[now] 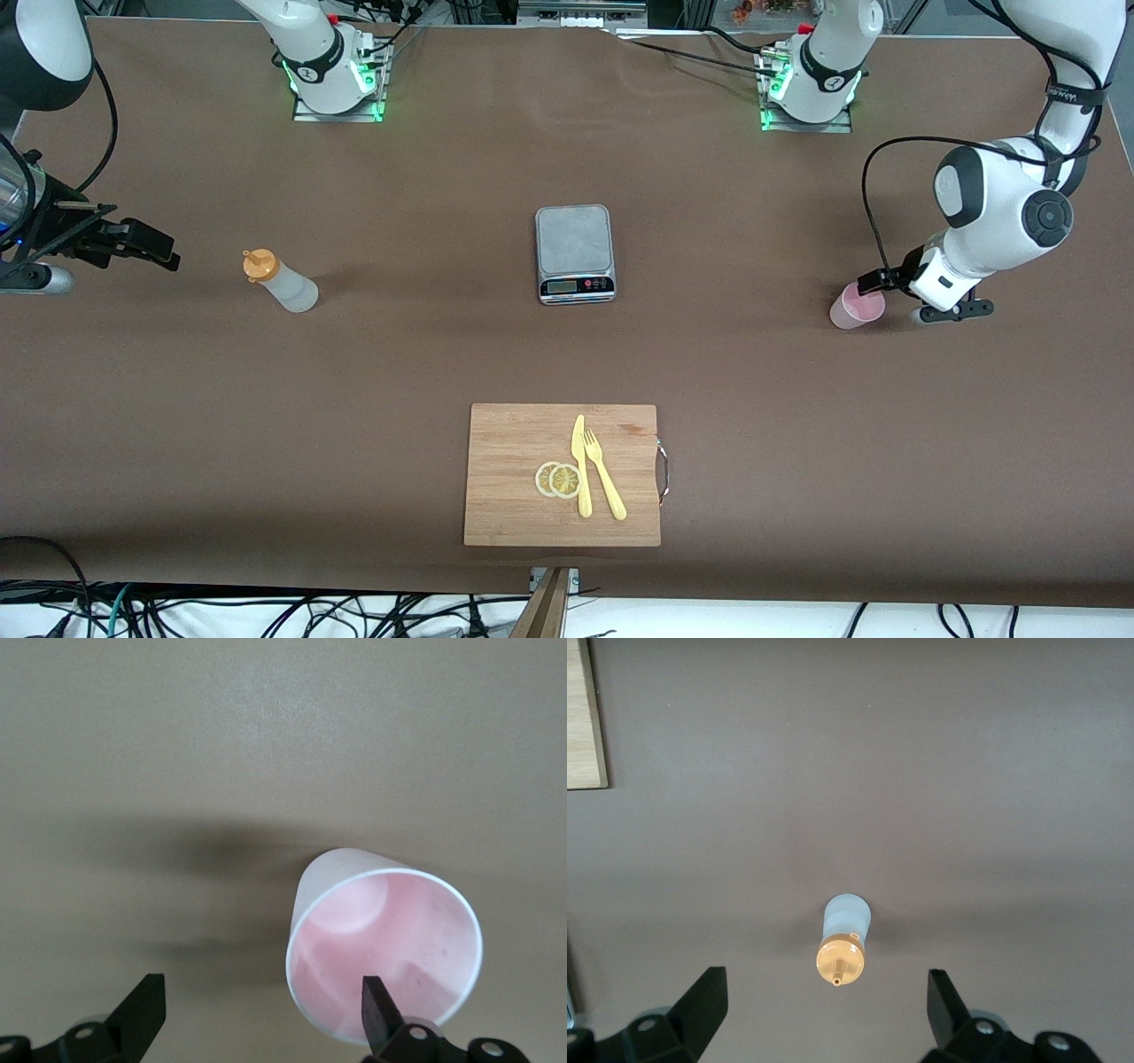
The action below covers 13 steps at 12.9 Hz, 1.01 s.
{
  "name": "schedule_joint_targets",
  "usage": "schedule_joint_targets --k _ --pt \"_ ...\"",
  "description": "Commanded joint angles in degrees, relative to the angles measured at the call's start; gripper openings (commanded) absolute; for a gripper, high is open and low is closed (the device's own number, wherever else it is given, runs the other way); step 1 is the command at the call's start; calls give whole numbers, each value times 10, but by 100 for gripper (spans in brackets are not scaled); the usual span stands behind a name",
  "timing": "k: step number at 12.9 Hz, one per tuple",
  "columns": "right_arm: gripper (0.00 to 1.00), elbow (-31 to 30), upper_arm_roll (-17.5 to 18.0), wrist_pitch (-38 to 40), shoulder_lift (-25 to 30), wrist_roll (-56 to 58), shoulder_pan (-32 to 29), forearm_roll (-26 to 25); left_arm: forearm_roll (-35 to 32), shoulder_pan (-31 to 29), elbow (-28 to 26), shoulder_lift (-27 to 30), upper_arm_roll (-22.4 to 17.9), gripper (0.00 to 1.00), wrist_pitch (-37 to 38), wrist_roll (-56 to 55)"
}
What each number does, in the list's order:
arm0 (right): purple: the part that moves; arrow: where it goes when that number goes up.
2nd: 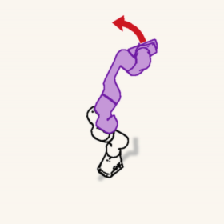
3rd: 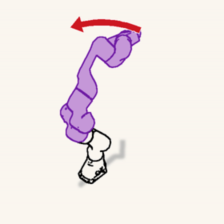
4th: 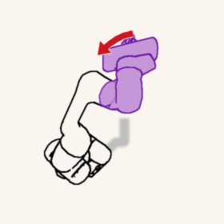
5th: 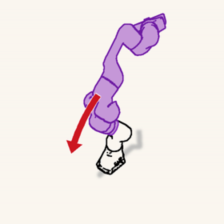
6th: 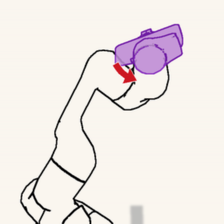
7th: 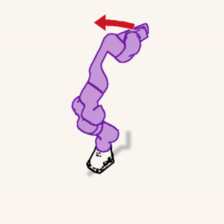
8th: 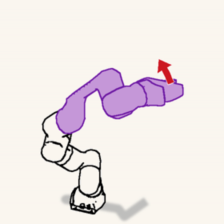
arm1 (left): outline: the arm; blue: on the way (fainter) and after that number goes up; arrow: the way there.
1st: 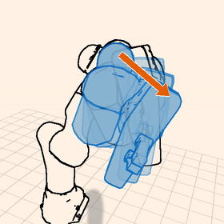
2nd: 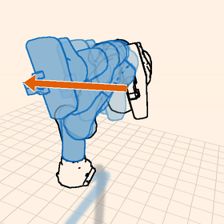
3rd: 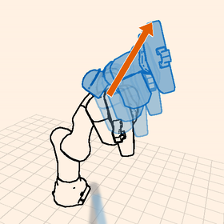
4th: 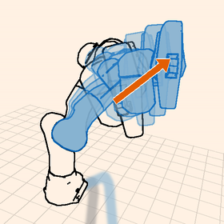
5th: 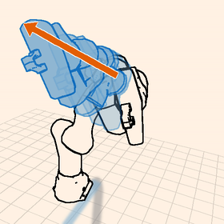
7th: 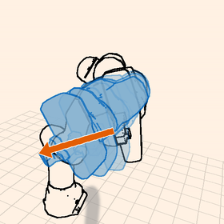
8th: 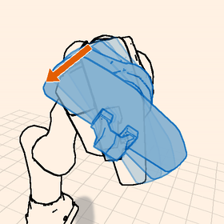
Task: Add sauce to pink cup with both arms
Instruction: 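Close the left gripper on the pink cup's side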
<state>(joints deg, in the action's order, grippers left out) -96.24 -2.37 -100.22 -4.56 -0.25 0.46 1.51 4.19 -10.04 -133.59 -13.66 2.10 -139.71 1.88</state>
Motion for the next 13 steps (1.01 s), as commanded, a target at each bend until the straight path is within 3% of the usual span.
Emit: schedule_joint_targets --k 1,2,3,8,13 --pt "100 1 2 9 8 4 -4 -3 -13 4 9 -21 -3 35 -13 11" --pt "100 2 3 9 8 4 -4 -3 -15 6 10 -23 -3 15 -13 11" --pt "100 1 2 9 7 4 -4 -3 -24 8 15 -28 -3 0 -13 9" --pt "100 1 2 9 7 4 -4 -3 -48 15 18 5 -2 0 1 3" --pt "100 1 1 9 7 4 -4 -3 -41 63 46 44 -1 0 98 -40"
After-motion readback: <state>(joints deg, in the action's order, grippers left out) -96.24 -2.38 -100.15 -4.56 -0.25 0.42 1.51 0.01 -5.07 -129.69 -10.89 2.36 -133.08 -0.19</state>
